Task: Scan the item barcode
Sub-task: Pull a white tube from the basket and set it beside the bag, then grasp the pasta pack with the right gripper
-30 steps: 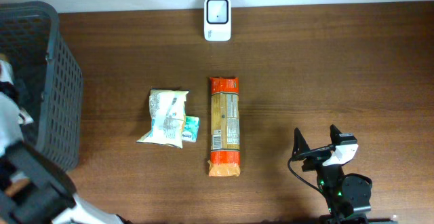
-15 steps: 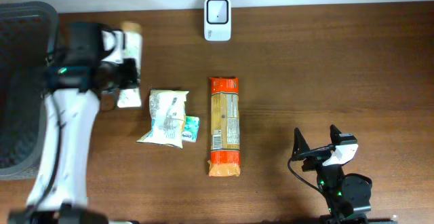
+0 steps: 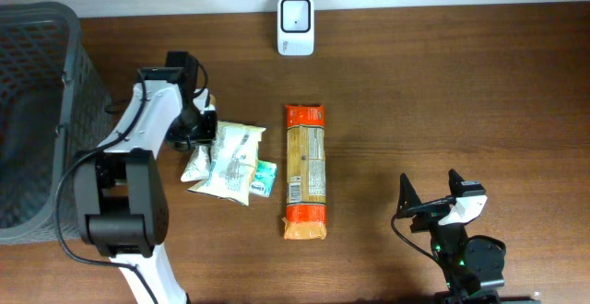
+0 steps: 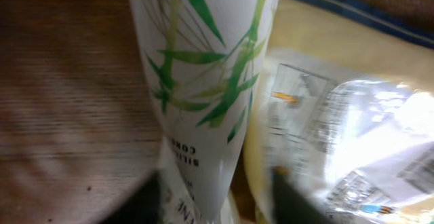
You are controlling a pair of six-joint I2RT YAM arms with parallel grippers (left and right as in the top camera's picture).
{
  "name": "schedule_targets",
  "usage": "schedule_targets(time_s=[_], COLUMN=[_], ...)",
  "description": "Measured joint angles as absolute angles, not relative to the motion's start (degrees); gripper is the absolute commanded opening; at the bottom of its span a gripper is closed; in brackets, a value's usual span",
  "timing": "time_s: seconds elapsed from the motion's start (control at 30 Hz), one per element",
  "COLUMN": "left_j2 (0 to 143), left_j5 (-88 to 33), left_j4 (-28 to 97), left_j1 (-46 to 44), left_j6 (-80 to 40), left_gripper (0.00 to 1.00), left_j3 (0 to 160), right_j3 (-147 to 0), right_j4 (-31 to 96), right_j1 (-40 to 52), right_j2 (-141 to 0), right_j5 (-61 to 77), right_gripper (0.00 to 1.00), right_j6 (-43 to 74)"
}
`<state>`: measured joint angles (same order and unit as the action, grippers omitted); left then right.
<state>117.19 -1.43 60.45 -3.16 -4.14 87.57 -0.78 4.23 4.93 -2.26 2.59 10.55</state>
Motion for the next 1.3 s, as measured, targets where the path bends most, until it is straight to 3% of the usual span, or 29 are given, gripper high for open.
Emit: schedule_targets(time_s=[0.23,0.5,0.73,1.0,1.1,1.2,1.3], left_j2=[116.4,98.91,91.13,90.63,90.63,90.63,90.63], left_j5=[-1.63,-2.46,-4.49,-4.49,-4.51,-4.49,-4.49], left_j4=[68.66,70.41,66.7,66.67,66.65,66.59,66.63], left_j1=[-2.76,-1.85,15.14,18.46,18.46,18.46,18.46], left_j6=[-4.21,6.35,8.8,9.02,9.04,9.04,9.04], left_gripper=[0.99,0.99,0.99,0.99,0.99,0.99,0.99], left_j3=[96.6,107.92,107.92,107.92,107.92,107.92,107.92], right_j3=[-0.78,-0.78,-2.81,-37.3,-52.75,-63.33,-66.22], right_j4=[4.21,4.25,6.48,23.66,35.9,45.45,45.19], right_j1=[4.93,4.93,4.93,4.93,4.93,4.93,4.93], right_j2=[-2.24,-2.24,-6.2,-37.28,-52.1,-61.43,-65.08], right_j5=[2.59,-0.01,8.58,14.66,18.76,20.1,20.67], right_gripper=[0.99,0.99,0.99,0.99,0.99,0.99,0.99], right_j6=[10.52,10.61,10.79,8.51,8.34,8.14,8.14])
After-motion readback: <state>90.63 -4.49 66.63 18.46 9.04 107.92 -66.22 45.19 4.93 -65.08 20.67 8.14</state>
